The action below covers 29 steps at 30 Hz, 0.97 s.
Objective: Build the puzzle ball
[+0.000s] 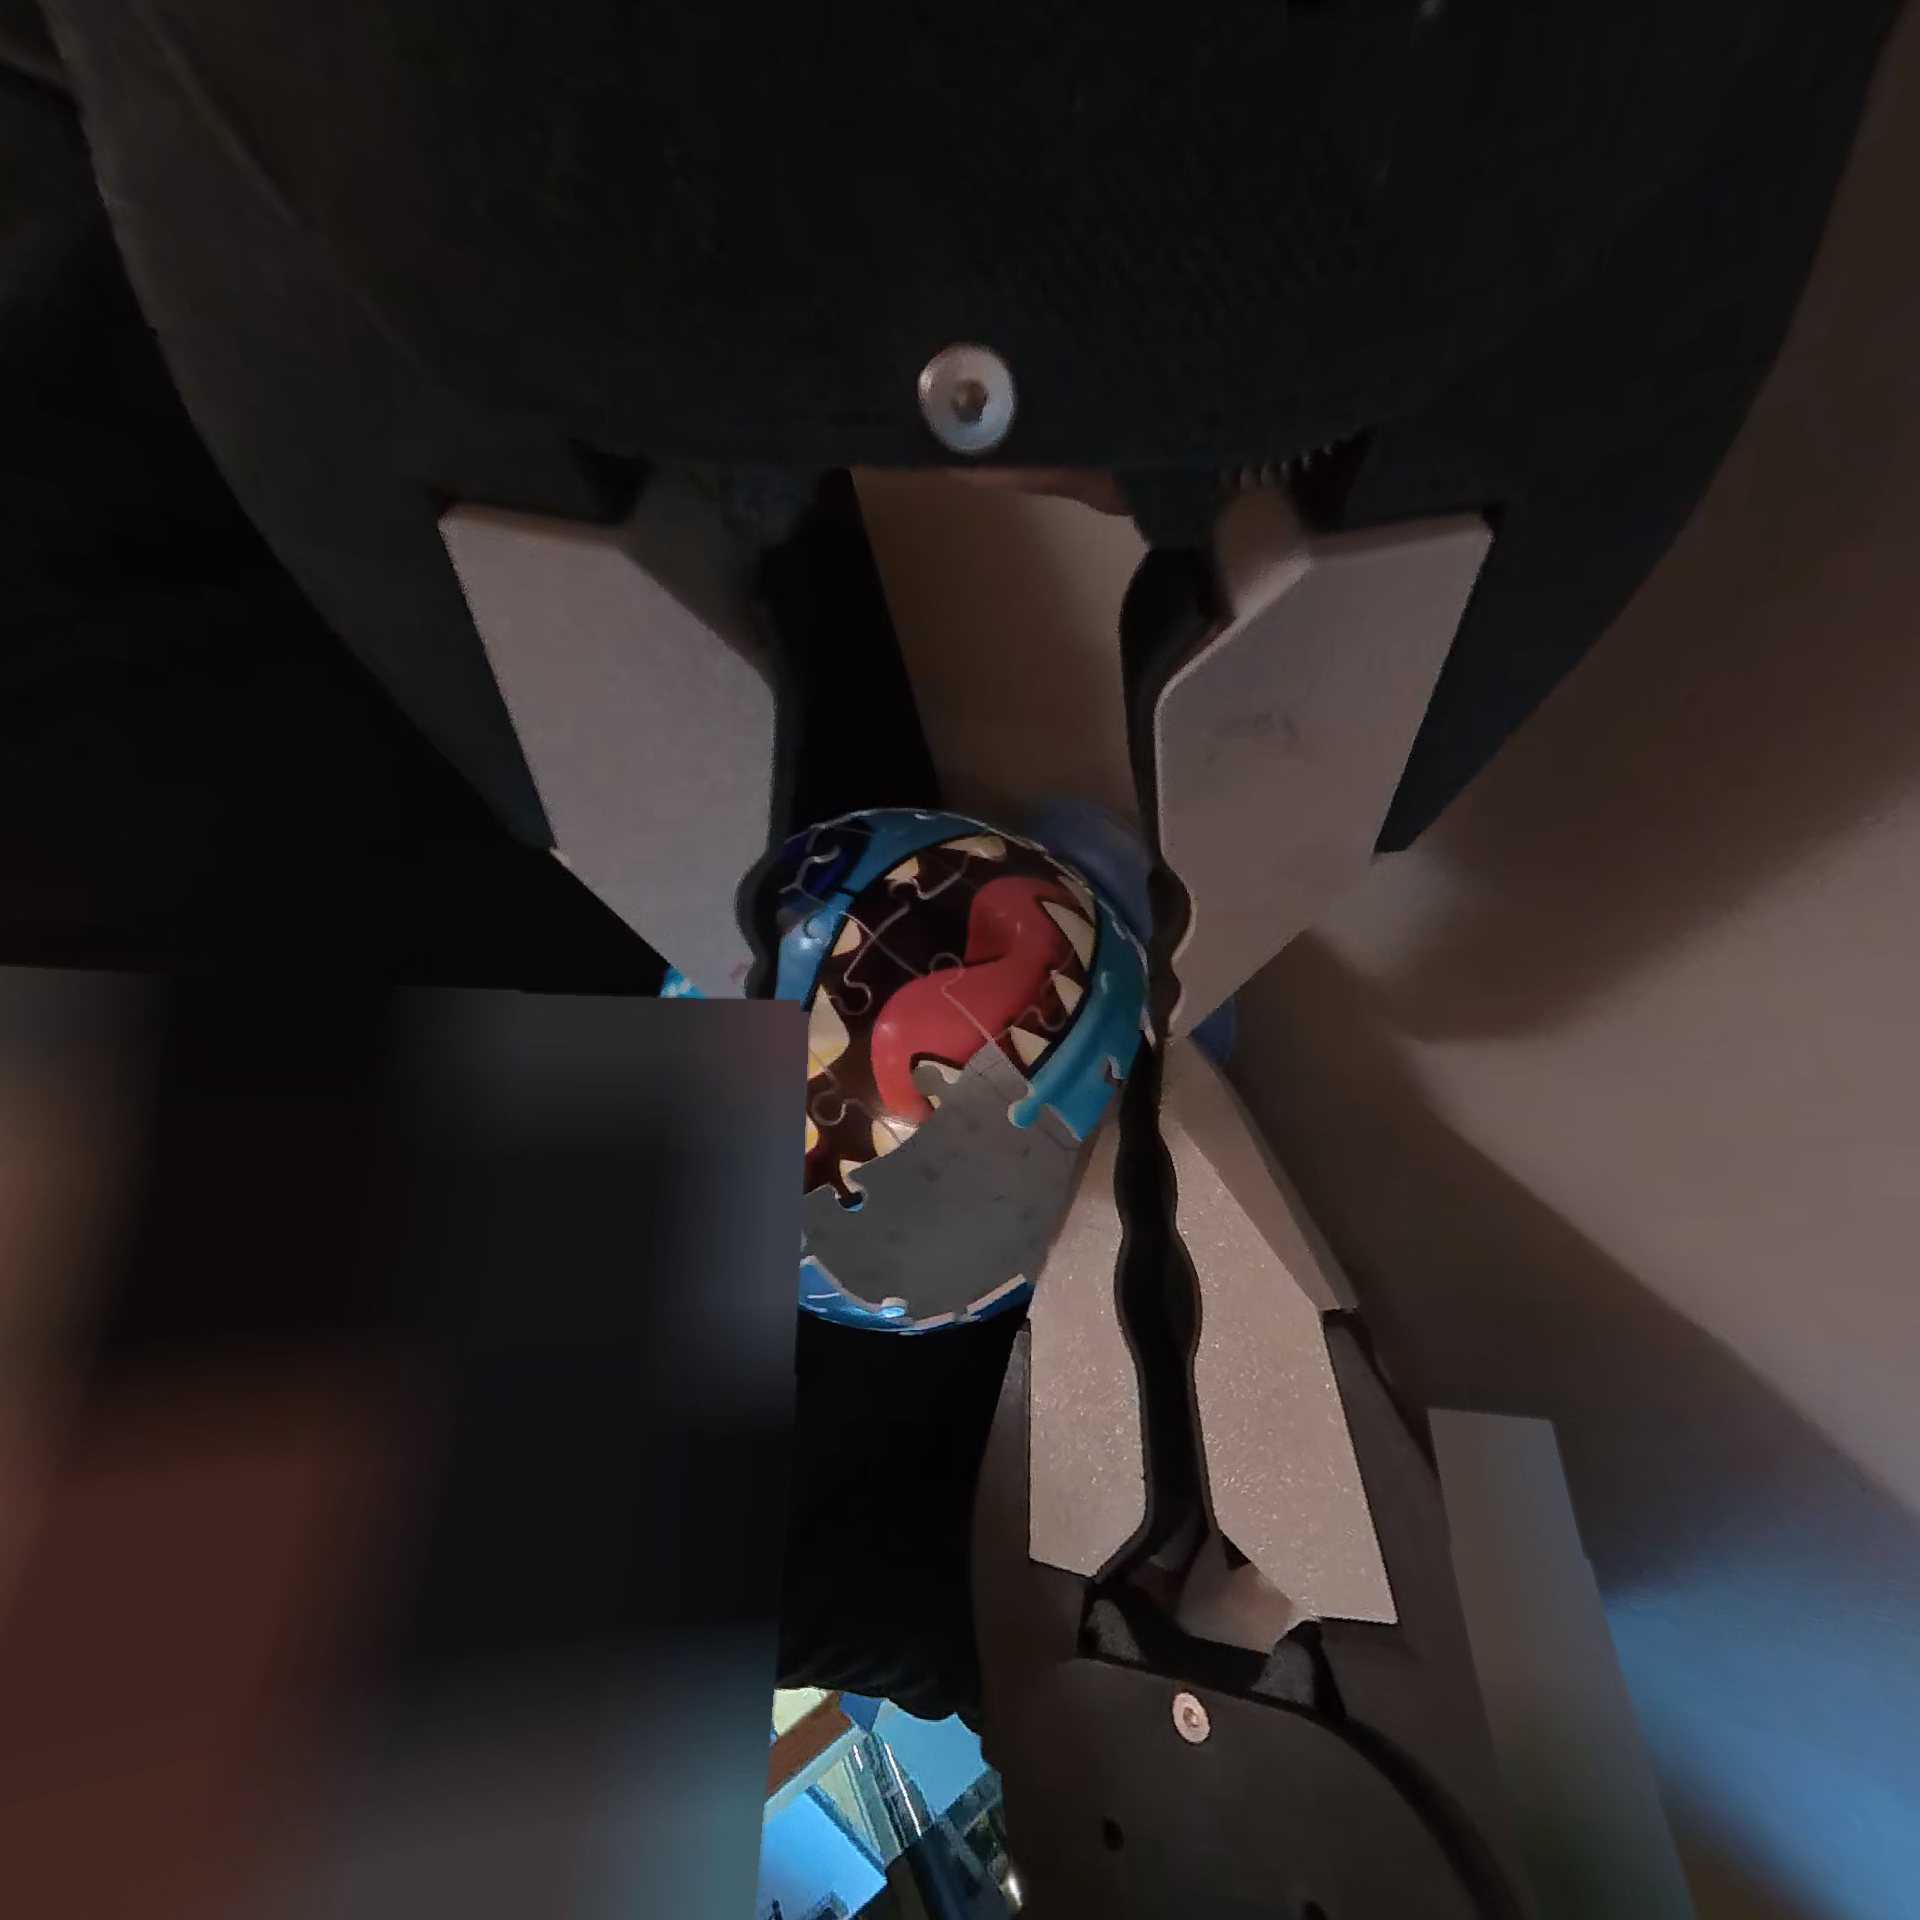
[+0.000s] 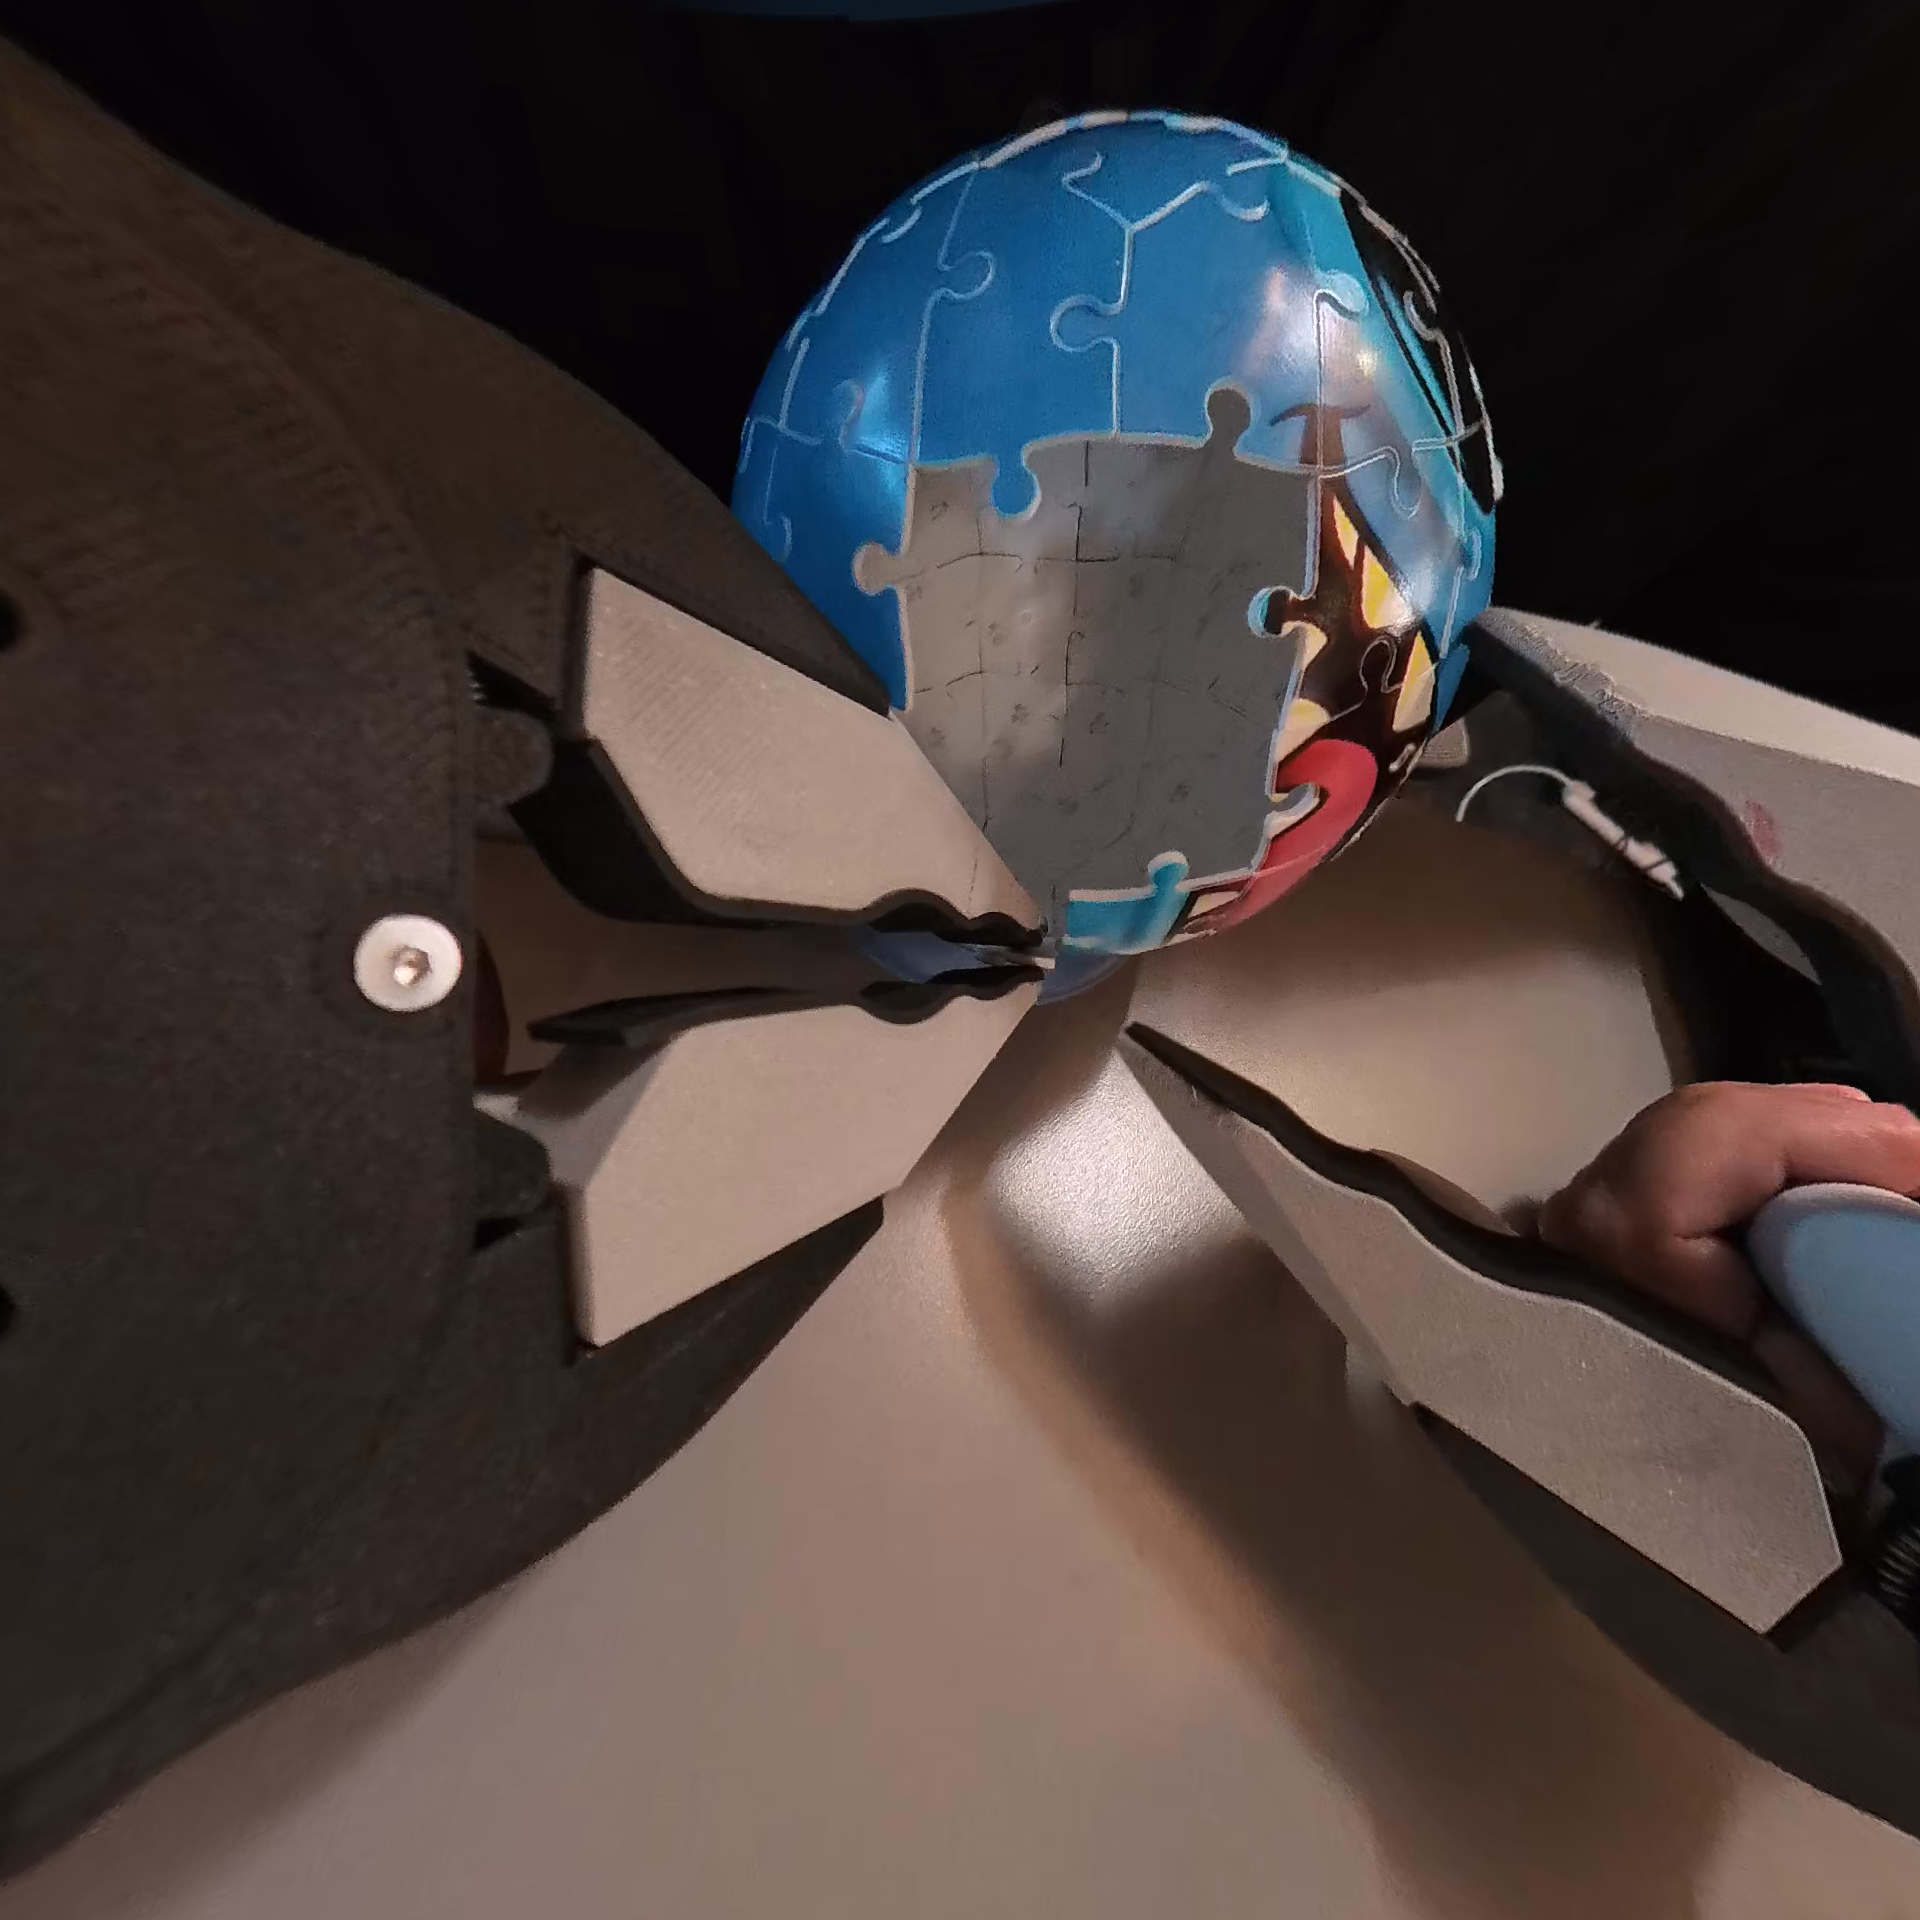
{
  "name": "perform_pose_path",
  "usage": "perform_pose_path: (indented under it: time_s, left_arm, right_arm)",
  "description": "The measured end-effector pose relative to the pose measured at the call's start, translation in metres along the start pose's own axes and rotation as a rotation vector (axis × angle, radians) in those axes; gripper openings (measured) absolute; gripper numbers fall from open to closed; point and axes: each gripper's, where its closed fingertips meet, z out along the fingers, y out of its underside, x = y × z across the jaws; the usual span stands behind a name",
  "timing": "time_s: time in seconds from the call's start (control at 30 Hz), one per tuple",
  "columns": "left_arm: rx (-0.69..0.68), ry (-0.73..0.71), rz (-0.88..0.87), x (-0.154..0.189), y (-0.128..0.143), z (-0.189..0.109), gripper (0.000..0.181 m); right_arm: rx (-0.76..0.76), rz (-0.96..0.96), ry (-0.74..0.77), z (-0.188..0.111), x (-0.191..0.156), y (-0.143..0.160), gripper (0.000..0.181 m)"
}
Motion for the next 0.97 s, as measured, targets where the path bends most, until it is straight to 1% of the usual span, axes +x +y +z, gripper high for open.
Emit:
perform_pose_path:
  time_s: [0.1, 0.2, 0.33, 0.4, 0.5, 0.6, 0.67, 0.8, 0.97]
  left_arm:
    - [0.010, -0.028, -0.007, 0.000, 0.002, -0.002, 0.070]
    - [0.052, -0.097, -0.035, -0.003, -0.007, -0.007, 0.069]
    - [0.102, -0.228, -0.110, -0.010, -0.035, -0.016, 0.049]
    - [0.076, -0.292, -0.103, -0.009, -0.041, -0.015, 0.049]
    - [0.010, -0.385, -0.091, -0.013, -0.037, -0.012, 0.051]
    - [-0.015, -0.351, -0.107, -0.013, -0.022, -0.010, 0.055]
    - [0.013, -0.310, -0.130, -0.012, -0.014, -0.012, 0.055]
    - [0.103, -0.259, -0.146, -0.012, -0.011, -0.018, 0.054]
    - [0.107, -0.248, -0.147, -0.014, -0.004, -0.016, 0.054]
  right_arm:
    - [0.005, -0.001, -0.002, 0.000, 0.000, 0.000, 0.001]
    - [-0.001, -0.007, 0.002, 0.001, 0.000, 0.000, 0.001]
    - [-0.010, -0.016, 0.009, 0.001, 0.000, 0.000, 0.001]
    - [-0.013, -0.021, 0.017, 0.001, 0.000, 0.000, 0.001]
    - [-0.014, -0.023, 0.020, 0.001, 0.000, 0.000, 0.001]
    - [-0.007, -0.013, 0.006, 0.001, 0.000, 0.000, 0.001]
    - [-0.002, -0.011, -0.002, 0.002, 0.000, 0.000, 0.001]
    - [0.005, -0.021, -0.004, 0.003, 0.000, -0.002, 0.001]
    - [0.007, -0.016, -0.009, 0.004, -0.001, -0.003, 0.001]
